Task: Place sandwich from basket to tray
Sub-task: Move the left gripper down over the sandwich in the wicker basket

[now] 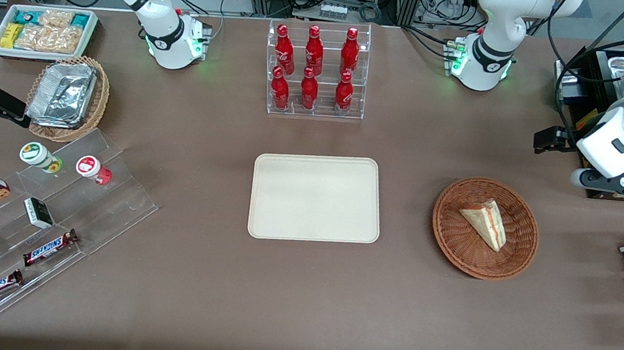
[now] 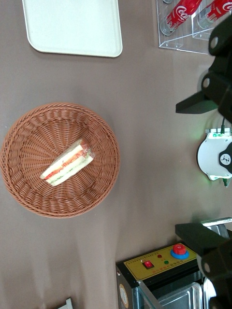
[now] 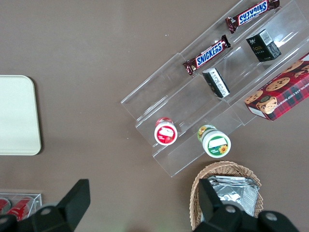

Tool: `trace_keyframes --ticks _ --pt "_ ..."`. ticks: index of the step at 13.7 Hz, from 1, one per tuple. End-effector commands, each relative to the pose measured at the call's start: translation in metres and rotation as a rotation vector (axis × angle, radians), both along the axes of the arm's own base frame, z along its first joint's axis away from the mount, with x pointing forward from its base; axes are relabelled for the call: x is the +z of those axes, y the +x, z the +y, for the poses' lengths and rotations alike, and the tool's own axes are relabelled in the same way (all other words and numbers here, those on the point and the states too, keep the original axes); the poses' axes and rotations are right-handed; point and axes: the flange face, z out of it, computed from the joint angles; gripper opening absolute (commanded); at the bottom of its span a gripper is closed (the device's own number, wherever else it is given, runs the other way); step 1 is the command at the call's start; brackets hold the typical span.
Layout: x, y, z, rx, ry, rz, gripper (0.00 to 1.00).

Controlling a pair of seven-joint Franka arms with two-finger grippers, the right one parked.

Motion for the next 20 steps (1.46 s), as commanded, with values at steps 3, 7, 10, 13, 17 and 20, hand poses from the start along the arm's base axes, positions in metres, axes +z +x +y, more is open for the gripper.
trace_keyframes --ticks 3,7,10,13,17,20 --pt "-0.001 0.002 -0.002 -0.012 0.012 -0.026 1.00" --pt "-0.051 0.012 -0.003 -0.007 0.014 -0.040 1.00" --pt "-0.103 0.014 -0.002 0.006 0.014 -0.068 1.00" --pt "-0.158 0.018 0.001 0.073 0.015 -0.097 1.00" --pt "-0.207 0.027 -0.001 0.181 0.024 -0.122 1.00" --pt "-0.231 0.032 -0.002 0.417 0.059 -0.128 1.00"
